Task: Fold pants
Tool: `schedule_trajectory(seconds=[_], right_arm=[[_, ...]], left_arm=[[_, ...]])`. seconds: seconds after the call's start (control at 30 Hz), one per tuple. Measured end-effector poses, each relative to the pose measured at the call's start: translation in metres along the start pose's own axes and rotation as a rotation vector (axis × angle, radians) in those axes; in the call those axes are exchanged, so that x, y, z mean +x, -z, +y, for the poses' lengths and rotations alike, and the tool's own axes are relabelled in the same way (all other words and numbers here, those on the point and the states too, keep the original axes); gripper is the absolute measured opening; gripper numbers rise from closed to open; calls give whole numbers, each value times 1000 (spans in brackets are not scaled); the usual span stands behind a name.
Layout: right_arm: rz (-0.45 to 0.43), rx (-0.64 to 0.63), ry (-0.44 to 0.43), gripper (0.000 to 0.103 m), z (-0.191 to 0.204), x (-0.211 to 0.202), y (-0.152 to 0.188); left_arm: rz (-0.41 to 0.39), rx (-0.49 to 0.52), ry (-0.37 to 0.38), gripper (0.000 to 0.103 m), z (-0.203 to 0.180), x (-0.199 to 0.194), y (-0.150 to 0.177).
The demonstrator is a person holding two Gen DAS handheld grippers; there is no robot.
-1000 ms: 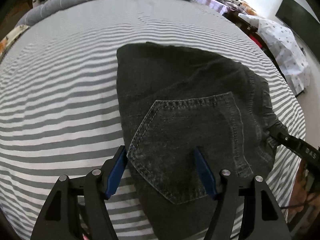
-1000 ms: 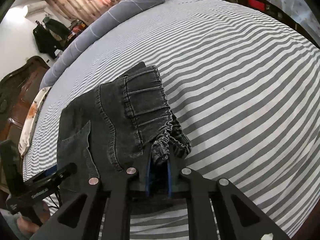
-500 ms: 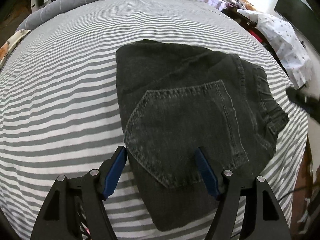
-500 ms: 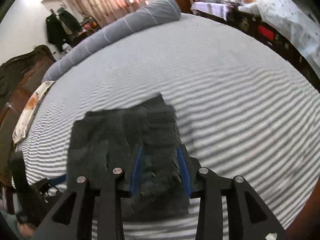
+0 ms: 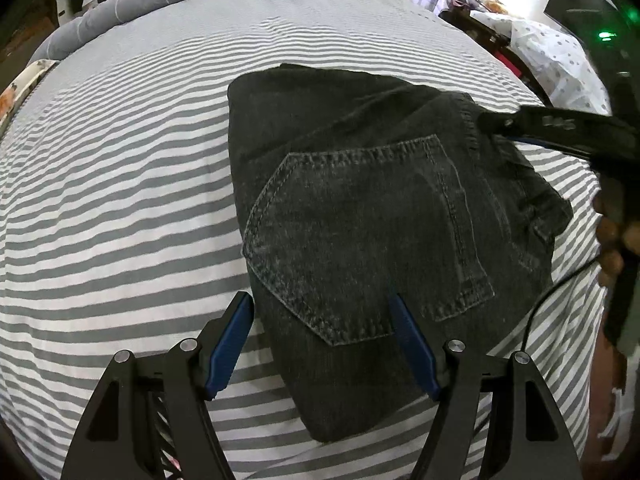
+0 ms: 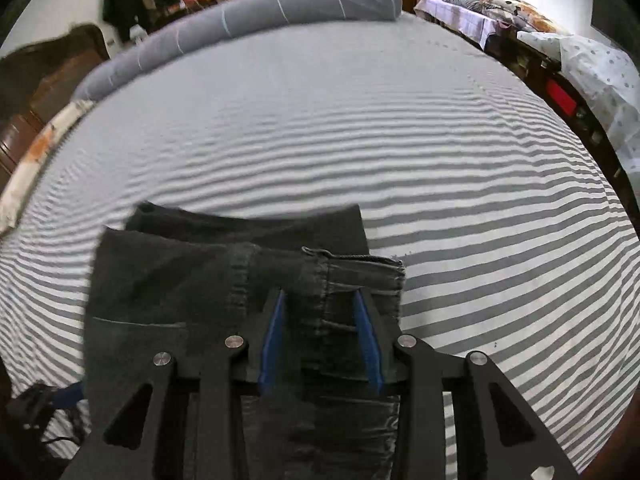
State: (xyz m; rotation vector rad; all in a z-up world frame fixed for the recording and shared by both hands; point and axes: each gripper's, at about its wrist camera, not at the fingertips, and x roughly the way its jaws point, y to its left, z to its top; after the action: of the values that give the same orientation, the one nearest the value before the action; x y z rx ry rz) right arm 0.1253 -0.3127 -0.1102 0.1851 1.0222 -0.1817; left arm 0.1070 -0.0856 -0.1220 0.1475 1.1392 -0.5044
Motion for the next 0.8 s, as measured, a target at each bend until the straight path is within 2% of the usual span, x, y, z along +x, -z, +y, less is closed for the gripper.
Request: schedule_trajectory(seconds=[0.17, 0.27, 0.33, 0.37, 0.5, 0.57, 0.63, 0.8], right_arm=[[8, -5, 16, 37, -2, 0, 5], [5, -9, 25, 48, -2, -13, 13], [6, -7, 40, 60, -4, -23, 23], [6, -1, 39, 62, -7, -29, 31], [27, 25, 64, 65, -18, -40, 64], [34, 59, 49, 66, -23, -44, 78], [26, 94, 37, 71, -28, -48, 88], [22, 165, 8, 75, -38, -42, 100]], left_arm=[[1, 0, 4, 72, 1, 1, 6], [-2, -1, 6, 72, -1, -3, 10], [-3, 12, 5, 72, -3, -5, 16], [-2, 21, 1, 72, -4, -6, 20], [-7, 32, -2, 72, -6, -9, 28], [-2, 25, 3, 72, -5, -9, 30], [3, 30, -1, 72, -6, -6, 34], [14, 20, 1, 74, -8, 2, 40]])
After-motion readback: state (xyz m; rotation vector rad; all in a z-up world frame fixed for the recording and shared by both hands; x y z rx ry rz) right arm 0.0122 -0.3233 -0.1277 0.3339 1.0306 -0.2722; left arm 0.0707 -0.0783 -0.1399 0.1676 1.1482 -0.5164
